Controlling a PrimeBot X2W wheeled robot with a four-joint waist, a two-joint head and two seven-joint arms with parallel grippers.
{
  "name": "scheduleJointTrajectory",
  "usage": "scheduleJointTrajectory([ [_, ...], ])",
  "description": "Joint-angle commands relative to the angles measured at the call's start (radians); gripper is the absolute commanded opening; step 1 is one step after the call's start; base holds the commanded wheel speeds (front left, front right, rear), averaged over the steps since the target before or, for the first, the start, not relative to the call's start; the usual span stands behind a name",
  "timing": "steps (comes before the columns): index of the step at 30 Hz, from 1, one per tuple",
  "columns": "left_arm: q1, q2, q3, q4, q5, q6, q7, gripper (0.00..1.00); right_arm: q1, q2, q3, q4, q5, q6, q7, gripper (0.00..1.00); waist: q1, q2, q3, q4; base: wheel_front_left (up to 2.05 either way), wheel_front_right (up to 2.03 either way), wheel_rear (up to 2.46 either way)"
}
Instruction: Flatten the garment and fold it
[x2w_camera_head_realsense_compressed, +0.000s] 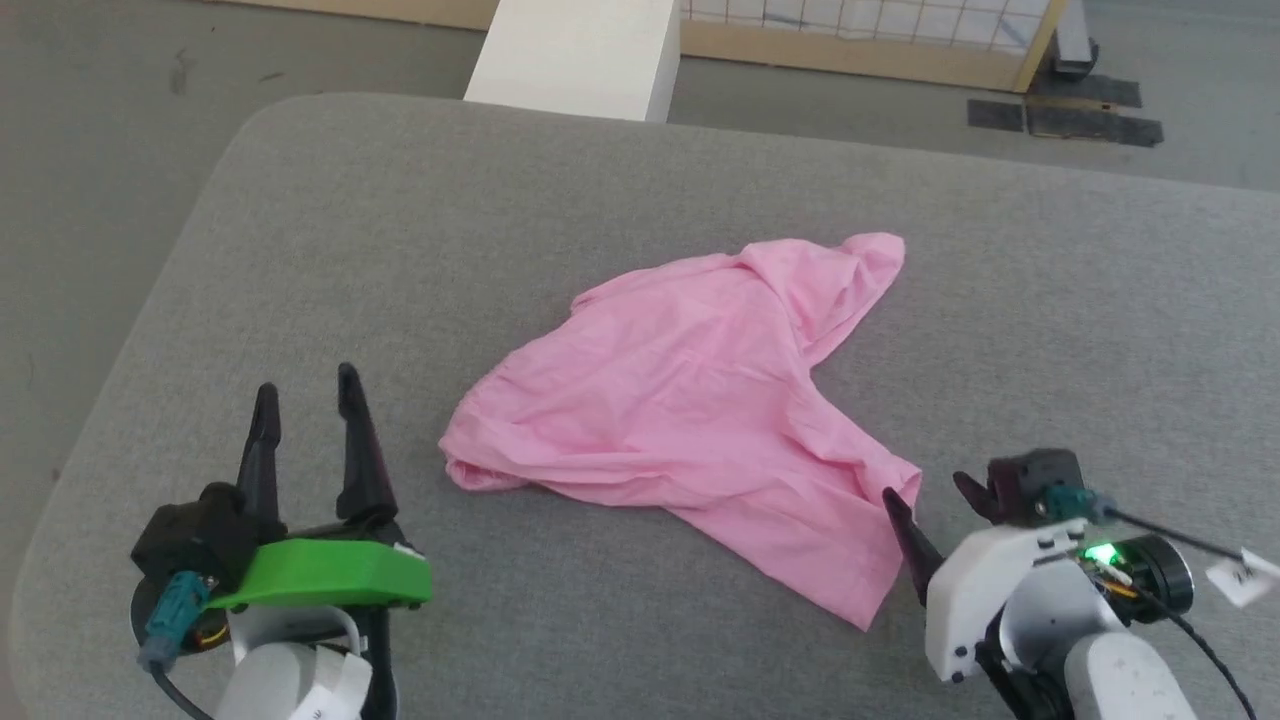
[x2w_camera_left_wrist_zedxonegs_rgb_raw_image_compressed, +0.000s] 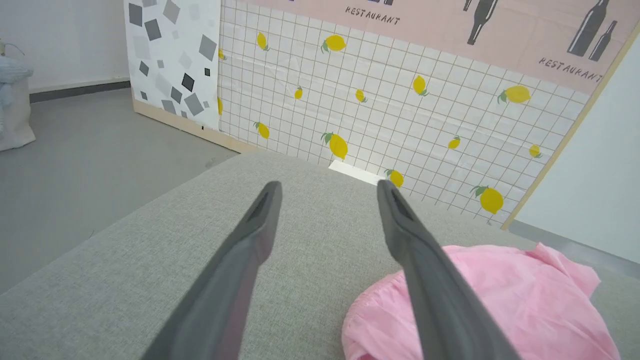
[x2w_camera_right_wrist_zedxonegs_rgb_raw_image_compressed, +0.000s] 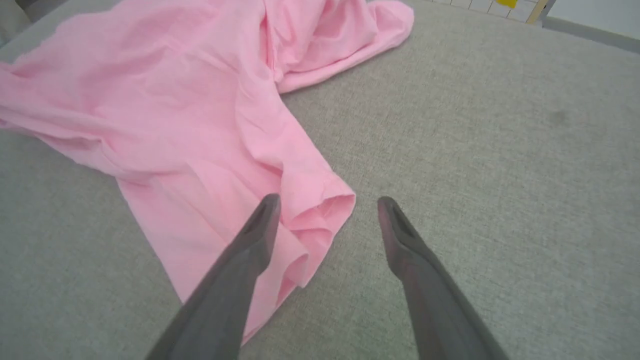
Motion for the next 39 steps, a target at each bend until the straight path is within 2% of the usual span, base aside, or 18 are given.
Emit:
scheduleJointTrajectory([
  [1, 0.001, -0.019, 0.016, -0.011, 0.028, -0.025, -0.003, 1.00, -0.037, -0.001, 0.000, 0.010, -0.003, -0.002, 0.039, 1.00, 0.0000, 0.0000, 0.023, 0.022, 0.00, 0.00, 0.00],
  [7, -0.016, -0.072, 0.047, 0.000, 0.090, -0.107, -0.004, 1.00, -0.114, -0.001, 0.010, 0.067, -0.031, -0.002, 0.211, 1.00, 0.0000, 0.0000, 0.058, 0.055, 0.00, 0.00, 0.00],
  [12, -0.027, -0.082, 0.050, 0.020, 0.101, -0.131, -0.004, 1.00, -0.153, -0.001, 0.012, 0.110, -0.061, -0.002, 0.373, 1.00, 0.0000, 0.0000, 0.075, 0.078, 0.00, 0.00, 0.00],
  [13, -0.028, -0.082, 0.047, 0.021, 0.095, -0.130, -0.004, 1.00, -0.158, -0.001, 0.011, 0.112, -0.062, -0.002, 0.398, 0.51, 0.0000, 0.0000, 0.076, 0.081, 0.00, 0.00, 0.00],
  [15, -0.031, -0.083, 0.040, 0.024, 0.082, -0.128, -0.004, 1.00, -0.171, -0.003, 0.003, 0.104, -0.065, -0.002, 0.427, 0.00, 0.0000, 0.0000, 0.077, 0.088, 0.00, 0.00, 0.00],
  [21, -0.041, -0.083, 0.017, 0.034, 0.076, -0.126, -0.004, 1.00, -0.242, -0.016, -0.116, 0.070, -0.109, -0.002, 0.390, 0.00, 0.0000, 0.0000, 0.081, 0.107, 0.00, 0.00, 0.00],
  [27, -0.051, -0.083, -0.005, 0.042, 0.071, -0.126, -0.004, 1.00, -0.363, -0.050, -0.205, 0.089, -0.176, -0.002, 0.304, 0.00, 0.0000, 0.0000, 0.087, 0.127, 0.00, 0.00, 0.00],
  [34, -0.065, -0.083, -0.024, 0.054, 0.067, -0.129, -0.004, 1.00, -0.467, -0.072, -0.239, 0.227, -0.232, -0.002, 0.193, 0.00, 0.0000, 0.0000, 0.098, 0.135, 0.00, 0.00, 0.00],
  [35, -0.065, -0.083, -0.025, 0.056, 0.067, -0.130, -0.004, 1.00, -0.473, -0.070, -0.237, 0.242, -0.231, -0.002, 0.177, 0.43, 0.0000, 0.0000, 0.099, 0.133, 0.00, 0.00, 0.00],
  [36, -0.066, -0.083, -0.025, 0.059, 0.068, -0.131, -0.004, 1.00, -0.478, -0.064, -0.239, 0.260, -0.222, -0.002, 0.157, 0.95, 0.0000, 0.0000, 0.098, 0.127, 0.00, 0.00, 0.00],
  [37, -0.065, -0.083, -0.024, 0.062, 0.069, -0.131, -0.004, 1.00, -0.479, -0.058, -0.242, 0.272, -0.213, -0.002, 0.135, 1.00, 0.0000, 0.0000, 0.096, 0.122, 0.00, 0.00, 0.00],
  [39, -0.063, -0.083, -0.023, 0.067, 0.071, -0.133, -0.004, 1.00, -0.472, -0.048, -0.251, 0.283, -0.197, -0.002, 0.080, 1.00, 0.0000, 0.0000, 0.088, 0.110, 0.00, 0.00, 0.00],
])
